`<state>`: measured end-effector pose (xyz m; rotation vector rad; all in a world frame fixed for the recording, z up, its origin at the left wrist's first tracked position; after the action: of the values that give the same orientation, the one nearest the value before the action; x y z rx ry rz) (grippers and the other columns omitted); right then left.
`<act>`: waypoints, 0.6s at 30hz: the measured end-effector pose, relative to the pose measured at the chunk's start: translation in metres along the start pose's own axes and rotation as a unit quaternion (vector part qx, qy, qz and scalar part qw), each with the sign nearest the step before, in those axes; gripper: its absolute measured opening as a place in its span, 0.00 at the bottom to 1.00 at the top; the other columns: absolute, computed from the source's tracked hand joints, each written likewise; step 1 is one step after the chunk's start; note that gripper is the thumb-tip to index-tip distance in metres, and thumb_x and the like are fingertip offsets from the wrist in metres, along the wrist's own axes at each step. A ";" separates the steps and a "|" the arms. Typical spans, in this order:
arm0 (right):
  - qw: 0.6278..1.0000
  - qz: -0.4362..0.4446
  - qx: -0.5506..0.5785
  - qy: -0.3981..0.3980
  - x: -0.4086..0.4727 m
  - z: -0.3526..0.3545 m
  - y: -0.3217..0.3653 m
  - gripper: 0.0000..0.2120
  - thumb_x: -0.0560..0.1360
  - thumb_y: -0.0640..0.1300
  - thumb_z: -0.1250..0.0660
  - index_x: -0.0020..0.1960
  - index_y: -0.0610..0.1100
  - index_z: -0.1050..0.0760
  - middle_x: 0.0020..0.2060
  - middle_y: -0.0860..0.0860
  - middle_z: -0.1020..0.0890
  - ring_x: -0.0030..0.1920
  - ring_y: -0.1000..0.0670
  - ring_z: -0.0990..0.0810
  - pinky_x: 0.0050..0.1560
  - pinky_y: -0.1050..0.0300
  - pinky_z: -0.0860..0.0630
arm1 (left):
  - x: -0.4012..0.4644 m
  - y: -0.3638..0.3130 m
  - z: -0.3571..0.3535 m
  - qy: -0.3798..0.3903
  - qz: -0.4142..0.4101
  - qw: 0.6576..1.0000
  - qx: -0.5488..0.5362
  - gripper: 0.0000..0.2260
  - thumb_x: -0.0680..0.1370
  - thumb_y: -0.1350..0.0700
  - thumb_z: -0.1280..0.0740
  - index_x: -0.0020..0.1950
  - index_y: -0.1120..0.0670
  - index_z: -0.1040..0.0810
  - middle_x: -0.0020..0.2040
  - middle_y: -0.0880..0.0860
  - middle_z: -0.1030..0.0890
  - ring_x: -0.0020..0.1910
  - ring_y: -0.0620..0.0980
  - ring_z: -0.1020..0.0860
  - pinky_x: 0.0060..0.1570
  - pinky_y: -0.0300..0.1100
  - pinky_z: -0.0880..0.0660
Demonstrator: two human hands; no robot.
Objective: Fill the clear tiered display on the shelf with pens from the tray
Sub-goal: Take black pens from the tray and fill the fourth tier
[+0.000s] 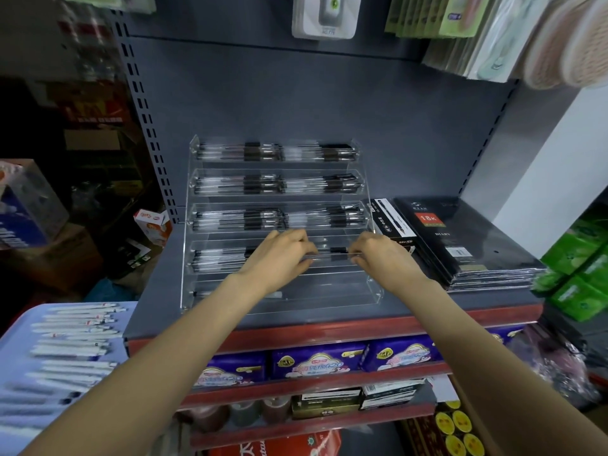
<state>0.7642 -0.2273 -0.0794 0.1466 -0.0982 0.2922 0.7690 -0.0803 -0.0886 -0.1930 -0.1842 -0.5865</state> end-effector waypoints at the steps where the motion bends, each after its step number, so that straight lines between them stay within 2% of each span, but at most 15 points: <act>1: 1.000 -0.005 0.004 0.000 0.001 -0.001 -0.001 0.09 0.78 0.41 0.38 0.54 0.40 0.22 0.55 0.46 0.23 0.53 0.43 0.22 0.51 0.48 0.24 | -0.001 0.001 -0.001 -0.001 0.002 1.000 0.001 0.15 0.80 0.50 0.41 0.65 0.50 0.26 0.57 0.48 0.25 0.60 0.47 0.29 0.57 0.42 0.37; 4: 1.000 -0.015 0.020 0.005 0.001 -0.005 -0.003 0.10 0.78 0.41 0.38 0.54 0.38 0.21 0.57 0.44 0.23 0.54 0.42 0.22 0.54 0.49 0.25 | -0.002 0.004 -0.006 0.026 0.020 0.999 0.012 0.16 0.81 0.50 0.42 0.67 0.51 0.29 0.61 0.49 0.25 0.62 0.49 0.28 0.59 0.43 0.36; 8: 0.999 -0.020 0.039 -0.006 -0.002 -0.002 0.001 0.14 0.78 0.43 0.38 0.62 0.38 0.25 0.62 0.46 0.25 0.60 0.45 0.24 0.59 0.54 0.27 | -0.003 0.002 -0.003 0.025 0.028 0.999 0.009 0.17 0.81 0.51 0.42 0.69 0.51 0.31 0.63 0.50 0.27 0.64 0.50 0.30 0.61 0.44 0.37; 13: 0.988 0.009 0.129 -0.084 -0.012 0.011 0.040 0.13 0.77 0.42 0.36 0.60 0.41 0.23 0.57 0.46 0.23 0.57 0.46 0.23 0.59 0.52 0.27 | -0.030 0.007 0.021 -0.073 0.036 0.993 -0.081 0.14 0.79 0.53 0.38 0.65 0.51 0.26 0.59 0.48 0.25 0.61 0.48 0.29 0.60 0.44 0.34; 16: 0.979 0.026 0.183 -0.089 -0.017 0.009 0.087 0.12 0.77 0.42 0.36 0.59 0.43 0.23 0.53 0.47 0.22 0.54 0.49 0.23 0.56 0.60 0.28 | -0.069 0.026 0.039 -0.122 0.060 0.980 -0.144 0.12 0.77 0.57 0.35 0.60 0.54 0.22 0.53 0.51 0.22 0.55 0.51 0.24 0.56 0.48 0.28; 18: 0.972 0.039 0.215 -0.091 -0.021 0.005 0.126 0.11 0.77 0.40 0.36 0.58 0.42 0.22 0.52 0.47 0.22 0.52 0.50 0.23 0.54 0.67 0.31 | -0.105 0.046 0.050 -0.144 0.087 0.971 -0.171 0.10 0.77 0.59 0.35 0.58 0.54 0.21 0.50 0.51 0.21 0.51 0.50 0.22 0.54 0.44 0.26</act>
<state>0.7070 -0.1145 -0.0608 0.6024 -0.2228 0.3749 0.7036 0.0247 -0.0701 -0.6251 -0.3424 -0.4104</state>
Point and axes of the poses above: each hand's wrist, its own x-axis towards the middle knuckle, its own z-axis out of the back of the hand, y = z × x, the point moved 7 cm from there along x, towards the middle knuckle
